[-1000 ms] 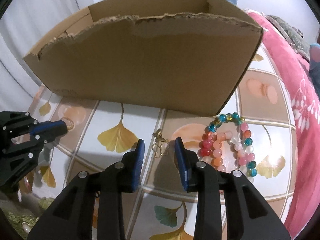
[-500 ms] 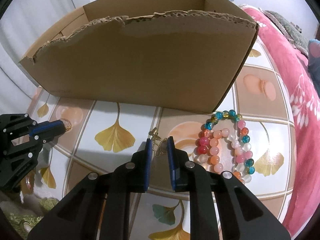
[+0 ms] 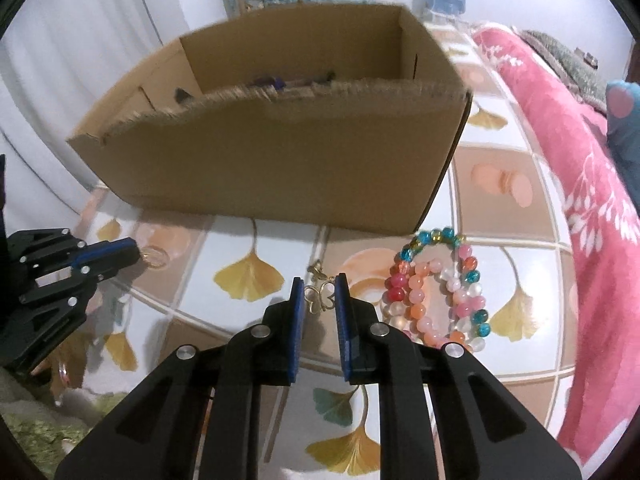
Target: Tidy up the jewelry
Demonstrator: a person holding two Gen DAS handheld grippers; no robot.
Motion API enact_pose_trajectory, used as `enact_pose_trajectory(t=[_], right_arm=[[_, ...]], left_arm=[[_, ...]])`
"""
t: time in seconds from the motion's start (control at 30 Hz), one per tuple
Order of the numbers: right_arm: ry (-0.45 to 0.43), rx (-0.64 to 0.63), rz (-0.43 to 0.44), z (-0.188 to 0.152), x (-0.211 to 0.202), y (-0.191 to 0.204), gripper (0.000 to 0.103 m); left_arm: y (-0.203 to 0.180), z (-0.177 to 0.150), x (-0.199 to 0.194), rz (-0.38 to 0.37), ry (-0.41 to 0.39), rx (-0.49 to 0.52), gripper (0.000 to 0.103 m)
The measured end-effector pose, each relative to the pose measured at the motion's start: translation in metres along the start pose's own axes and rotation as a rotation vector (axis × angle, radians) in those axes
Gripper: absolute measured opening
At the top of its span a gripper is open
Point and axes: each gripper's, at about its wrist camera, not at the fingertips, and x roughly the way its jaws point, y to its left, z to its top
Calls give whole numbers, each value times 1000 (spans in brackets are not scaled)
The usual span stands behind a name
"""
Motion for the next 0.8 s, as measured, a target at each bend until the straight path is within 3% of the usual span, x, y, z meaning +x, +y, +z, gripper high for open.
enact_pose_trajectory(t=[0.2,0.53,0.67,0.8], right_arm=[[-90,-20,80,13,-38,5,15],[-256,-102,221,82,-78,19,15],[-183,-99,331,128,-55,14,15],[-17,-60,393,167,-6,12,15]], left_arm=[[-2,14,-30,0,-79,-2,2],[5,77,-82,2,-293,66,2],[20,104,-65,20,-263,78,3],[43,127,-29,16,-121,56,3]])
